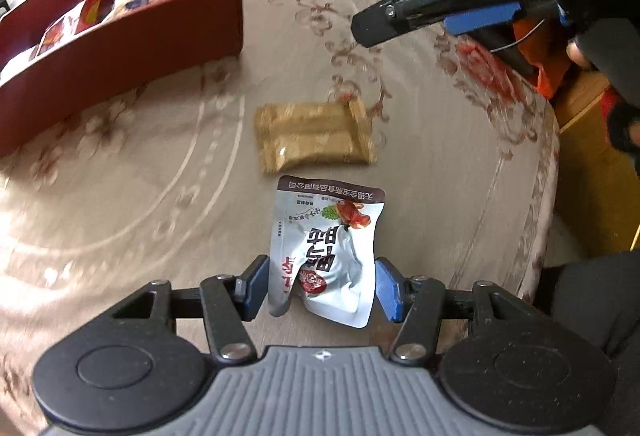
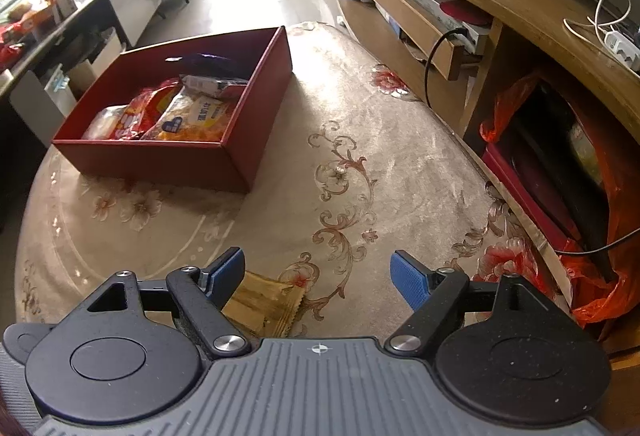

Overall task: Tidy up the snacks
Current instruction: 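Close the left gripper on the white jujube bag while the right grasps the gold bag, then lift the white jujube bag and gold bag toward the red box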

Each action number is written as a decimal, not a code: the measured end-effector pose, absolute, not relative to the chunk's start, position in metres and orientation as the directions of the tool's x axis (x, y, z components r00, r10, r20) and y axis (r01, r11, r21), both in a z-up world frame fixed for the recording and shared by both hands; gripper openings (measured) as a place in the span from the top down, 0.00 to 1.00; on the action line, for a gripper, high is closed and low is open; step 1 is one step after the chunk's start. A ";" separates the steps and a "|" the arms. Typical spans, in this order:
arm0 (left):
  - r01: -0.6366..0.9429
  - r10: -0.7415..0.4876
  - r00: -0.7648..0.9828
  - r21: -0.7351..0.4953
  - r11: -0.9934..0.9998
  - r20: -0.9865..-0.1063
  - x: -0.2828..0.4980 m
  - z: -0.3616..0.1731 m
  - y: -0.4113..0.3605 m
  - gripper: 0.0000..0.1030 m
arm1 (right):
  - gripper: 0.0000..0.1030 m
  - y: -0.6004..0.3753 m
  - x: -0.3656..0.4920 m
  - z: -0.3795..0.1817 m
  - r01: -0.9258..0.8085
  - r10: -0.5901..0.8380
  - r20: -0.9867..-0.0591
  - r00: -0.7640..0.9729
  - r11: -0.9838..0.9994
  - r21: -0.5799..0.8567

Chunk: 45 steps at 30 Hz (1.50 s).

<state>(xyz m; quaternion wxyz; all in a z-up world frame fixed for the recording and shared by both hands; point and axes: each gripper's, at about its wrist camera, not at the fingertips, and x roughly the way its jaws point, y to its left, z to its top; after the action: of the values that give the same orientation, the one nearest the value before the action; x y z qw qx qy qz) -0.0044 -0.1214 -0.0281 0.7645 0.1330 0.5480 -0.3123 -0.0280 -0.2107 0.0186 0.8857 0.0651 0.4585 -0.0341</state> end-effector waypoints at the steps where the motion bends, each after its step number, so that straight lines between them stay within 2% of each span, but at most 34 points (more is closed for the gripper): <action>1: 0.624 -0.326 0.207 -0.132 0.770 -0.922 -0.005 -0.028 -0.120 0.47 | 0.18 -0.209 -0.028 0.018 0.112 0.001 -0.819 0.574 0.991 0.079; 3: 0.627 -0.319 0.220 -0.117 0.770 -0.922 -0.005 -0.026 -0.121 0.45 | 0.18 -0.206 -0.028 0.015 0.096 0.003 -0.826 0.564 0.993 0.069; 5: 0.625 -0.321 0.222 -0.118 0.771 -0.920 -0.003 -0.027 -0.125 0.38 | 0.18 -0.204 -0.028 0.013 0.082 0.003 -0.831 0.556 0.995 0.059; 7: 0.641 -0.319 0.216 -0.112 0.759 -0.923 -0.004 -0.031 -0.131 0.38 | 0.18 -0.202 -0.027 0.011 0.073 0.005 -0.837 0.548 0.996 0.054; 9: 0.658 -0.300 0.232 -0.078 0.749 -0.925 -0.008 -0.033 -0.136 0.39 | 0.18 -0.200 -0.026 0.009 0.063 0.005 -0.843 0.537 0.997 0.046; 11: 0.660 -0.287 0.256 -0.050 0.749 -0.923 -0.010 -0.032 -0.136 0.49 | 0.18 -0.197 -0.025 0.007 0.045 0.000 -0.848 0.530 0.999 0.029; 18: 0.573 -0.271 0.271 -0.071 0.817 -0.923 0.004 -0.028 -0.106 0.52 | 0.17 -0.186 -0.016 -0.002 -0.078 -0.002 -0.868 0.496 0.996 -0.047; 29: 0.493 -0.322 0.224 -0.178 0.852 -0.920 0.022 -0.030 -0.061 0.51 | 0.18 -0.148 -0.004 -0.030 -0.377 0.056 -0.911 0.408 0.920 -0.112; 33: 0.493 -0.328 0.214 -0.188 0.849 -0.920 0.023 -0.032 -0.059 0.48 | 0.19 -0.144 0.007 -0.039 -0.405 0.065 -0.920 0.387 0.908 -0.107; 34: 0.489 -0.329 0.213 -0.191 0.851 -0.920 0.024 -0.032 -0.059 0.46 | 0.16 -0.143 0.009 -0.044 -0.399 0.052 -0.925 0.377 0.910 -0.112; 37: 0.479 -0.334 0.210 -0.201 0.854 -0.919 0.025 -0.033 -0.059 0.43 | 0.17 -0.150 0.010 -0.044 -0.342 0.075 -0.925 0.373 0.938 -0.062; 38: 0.471 -0.335 0.209 -0.205 0.858 -0.919 0.026 -0.032 -0.058 0.42 | 0.18 -0.150 0.008 -0.043 -0.323 0.068 -0.923 0.379 0.944 -0.063; 41: 0.449 -0.336 0.208 -0.216 0.867 -0.919 0.026 -0.032 -0.056 0.38 | 0.34 -0.147 -0.003 -0.041 -0.279 0.050 -0.918 0.393 0.958 -0.068; 42: 0.441 -0.333 0.211 -0.214 0.871 -0.919 0.025 -0.031 -0.055 0.37 | 0.45 -0.145 -0.006 -0.039 -0.269 0.047 -0.918 0.394 0.961 -0.067; 43: 0.437 -0.322 0.216 -0.204 0.876 -0.922 0.024 -0.031 -0.054 0.29 | 0.49 -0.143 -0.009 -0.038 -0.253 0.047 -0.919 0.392 0.966 -0.058; 44: 0.428 -0.299 0.226 -0.181 0.885 -0.927 0.023 -0.031 -0.052 0.23 | 0.50 -0.143 -0.013 -0.037 -0.236 0.043 -0.920 0.390 0.970 -0.054; 45: 0.424 -0.283 0.235 -0.164 0.891 -0.930 0.022 -0.032 -0.050 0.23 | 0.50 -0.142 -0.017 -0.037 -0.220 0.038 -0.919 0.392 0.974 -0.053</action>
<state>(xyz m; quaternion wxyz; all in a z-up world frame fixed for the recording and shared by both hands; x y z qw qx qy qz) 0.0223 -0.0503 -0.0317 0.7835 0.0610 0.5757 -0.2256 -0.0170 -0.1424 -0.0367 0.8300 -0.0832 0.5461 0.0776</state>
